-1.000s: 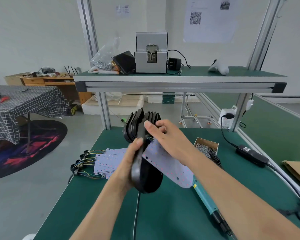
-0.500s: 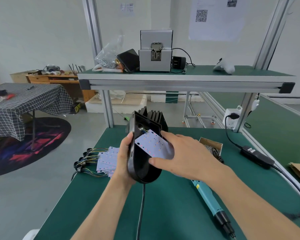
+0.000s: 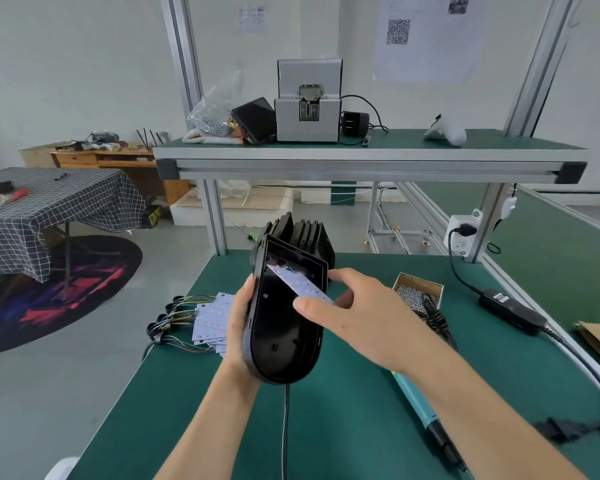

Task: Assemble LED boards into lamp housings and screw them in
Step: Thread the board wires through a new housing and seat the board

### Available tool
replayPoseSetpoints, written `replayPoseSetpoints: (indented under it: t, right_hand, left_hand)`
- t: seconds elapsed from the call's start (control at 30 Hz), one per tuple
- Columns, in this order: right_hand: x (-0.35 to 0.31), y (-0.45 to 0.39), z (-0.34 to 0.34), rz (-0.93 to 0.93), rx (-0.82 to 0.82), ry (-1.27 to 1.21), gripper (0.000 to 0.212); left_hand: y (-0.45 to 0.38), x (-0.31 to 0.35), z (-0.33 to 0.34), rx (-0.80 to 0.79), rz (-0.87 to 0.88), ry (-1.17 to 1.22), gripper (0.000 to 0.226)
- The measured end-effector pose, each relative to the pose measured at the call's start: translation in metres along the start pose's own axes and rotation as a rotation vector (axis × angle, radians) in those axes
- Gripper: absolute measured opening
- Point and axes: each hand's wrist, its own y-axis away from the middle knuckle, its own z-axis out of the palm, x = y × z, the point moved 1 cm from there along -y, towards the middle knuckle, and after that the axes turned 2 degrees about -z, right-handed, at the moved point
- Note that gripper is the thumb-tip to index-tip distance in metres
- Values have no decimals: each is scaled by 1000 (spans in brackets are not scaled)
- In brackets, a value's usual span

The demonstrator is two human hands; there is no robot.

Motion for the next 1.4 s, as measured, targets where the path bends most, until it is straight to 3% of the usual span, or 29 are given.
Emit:
replayPoseSetpoints:
  t: [0.2,0.43,0.53,0.63,0.73,0.83,0.97,1.1,1.4]
  right_hand:
    - [1,16,27,48,56,-56,100]
    - [-4,29,60,48,170,-149,90]
    - [-2,32,61,57,141,-153,89]
    - [1,31,55,69,51,-168,74]
    - [1,26,47,81,-8,-205,66]
    - [3,18,44,74,-24,-232,84]
    - [6,17,41,98,-87,-271,102]
    - [9,22,46,119,-84,-301,87]
    - [13,31,46,139,-104,-454,81]
  left_hand:
    - [5,-1,0,-41,-55,20,78]
    - [13,-11,3,-123,-140,233,76]
    - [16,-9,-4,-94,-175,216,75]
    - [22,-2,0,-185,-75,157,75]
    - [27,2,2,-57,-24,-35,88]
    - [36,3,13,-16,-21,-42,113]
    - [40,1,19,-3,-48,-54,128]
    - [35,2,19,77,-2,-45,132]
    - [36,-2,5,79,-31,-74,120]
